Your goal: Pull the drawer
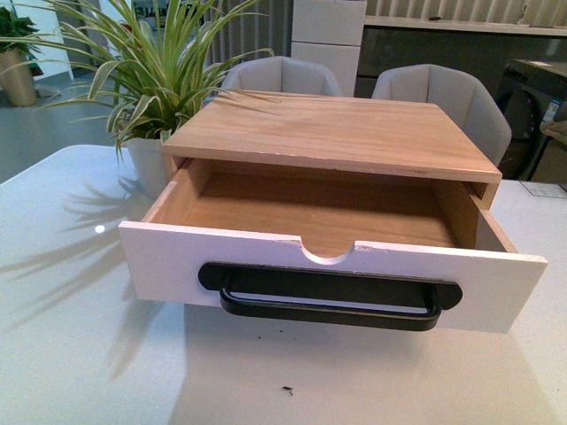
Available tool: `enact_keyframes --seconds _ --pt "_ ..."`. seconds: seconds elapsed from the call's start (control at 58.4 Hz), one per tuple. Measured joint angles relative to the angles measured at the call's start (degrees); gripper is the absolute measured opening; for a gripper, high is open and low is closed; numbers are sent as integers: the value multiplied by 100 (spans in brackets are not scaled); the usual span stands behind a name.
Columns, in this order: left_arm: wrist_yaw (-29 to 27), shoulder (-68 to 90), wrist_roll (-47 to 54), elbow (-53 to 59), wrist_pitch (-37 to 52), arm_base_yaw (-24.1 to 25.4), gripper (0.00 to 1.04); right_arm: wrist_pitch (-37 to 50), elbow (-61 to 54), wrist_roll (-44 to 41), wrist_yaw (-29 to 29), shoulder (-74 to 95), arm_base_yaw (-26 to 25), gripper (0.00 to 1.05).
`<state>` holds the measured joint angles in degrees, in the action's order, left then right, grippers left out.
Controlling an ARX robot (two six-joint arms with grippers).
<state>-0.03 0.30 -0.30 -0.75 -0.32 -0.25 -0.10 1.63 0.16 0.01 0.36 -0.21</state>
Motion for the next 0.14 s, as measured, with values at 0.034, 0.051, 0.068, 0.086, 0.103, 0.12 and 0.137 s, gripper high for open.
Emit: enact_keyframes --seconds 0.034,0.051,0.068,0.086,0.103,0.12,0.137 --pt "0 0 0 0 0 0 97 0 0 0 0 0 0 96" --pt "0 0 0 0 0 0 97 0 0 0 0 0 0 96" --pt "0 0 0 0 0 0 97 0 0 -2 0 0 0 96" --pt "0 0 0 0 0 0 97 0 0 0 0 0 0 96" --pt "0 0 0 0 0 0 97 0 0 0 0 0 0 96" --pt "0 0 0 0 0 0 97 0 0 0 0 0 0 96" --pt "0 0 0 0 0 0 97 0 0 -2 0 0 0 96"
